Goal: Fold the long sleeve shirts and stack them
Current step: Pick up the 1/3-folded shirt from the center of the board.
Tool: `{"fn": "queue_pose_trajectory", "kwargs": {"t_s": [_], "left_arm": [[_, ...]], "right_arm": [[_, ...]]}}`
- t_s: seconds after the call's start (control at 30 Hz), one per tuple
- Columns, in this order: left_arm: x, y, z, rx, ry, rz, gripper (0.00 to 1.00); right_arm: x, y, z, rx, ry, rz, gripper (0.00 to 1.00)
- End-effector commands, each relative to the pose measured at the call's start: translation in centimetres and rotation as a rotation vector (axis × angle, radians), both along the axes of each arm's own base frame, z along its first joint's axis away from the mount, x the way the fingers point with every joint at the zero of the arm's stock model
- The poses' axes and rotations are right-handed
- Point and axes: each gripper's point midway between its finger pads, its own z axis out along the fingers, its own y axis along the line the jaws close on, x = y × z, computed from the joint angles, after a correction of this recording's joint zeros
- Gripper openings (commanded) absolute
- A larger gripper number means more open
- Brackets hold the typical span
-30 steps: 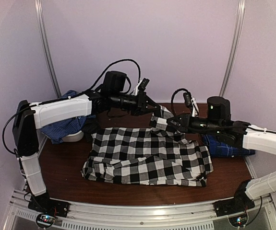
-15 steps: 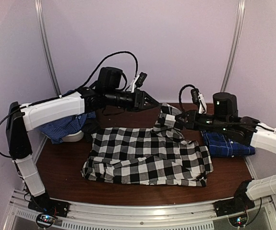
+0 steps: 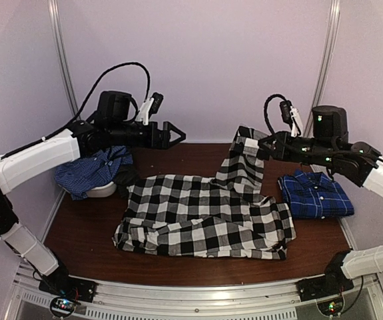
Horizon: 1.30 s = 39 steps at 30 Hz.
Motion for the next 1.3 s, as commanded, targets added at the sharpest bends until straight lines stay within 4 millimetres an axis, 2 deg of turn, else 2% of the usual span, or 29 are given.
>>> {"fn": "queue_pose_trajectory", "kwargs": {"t_s": [0.0,0.17,0.4,0.6,0.8,0.97,1.13,1.27], "left_arm": [[1.6,4.2,-1.5,0.189,-0.161,0.091,0.96],[2.7,6.1,-5.1,0.362,-0.150,0.047,0.98],[4.0,6.6,-11.4,0.507,-0.089,-0.151,0.98],[4.8,6.6,-14.5,0.606,-0.098,-0.276,0.98],[7.2,9.1,-18.3,0.679,-0.042,-0.269,0.98],[8.4,10.6,-20.3,0.684,-0.024,-0.294,0.98],[9.6,10.8,-21.6,0.660,-0.033,-0.350,0.98],[10.4,11.2,-22.5,0.608,-0.003,-0.392,0.98]], "right_arm": [[-0.5,-1.0,2.6,-0.022,-0.045,-0.004,0.00],[-0.7,-0.9,3.4,-0.027,-0.045,0.012,0.00],[-0.9,-0.2,3.0,-0.039,-0.021,0.057,0.00],[-1.0,0.3,3.0,-0.050,-0.011,0.091,0.00],[-1.5,0.5,2.9,-0.057,0.000,0.126,0.00],[-2.4,0.7,3.6,-0.042,0.004,0.163,0.00],[-3.3,0.8,4.6,-0.029,0.004,0.202,0.00],[-4.0,1.0,4.6,-0.035,0.003,0.239,0.00]]}}
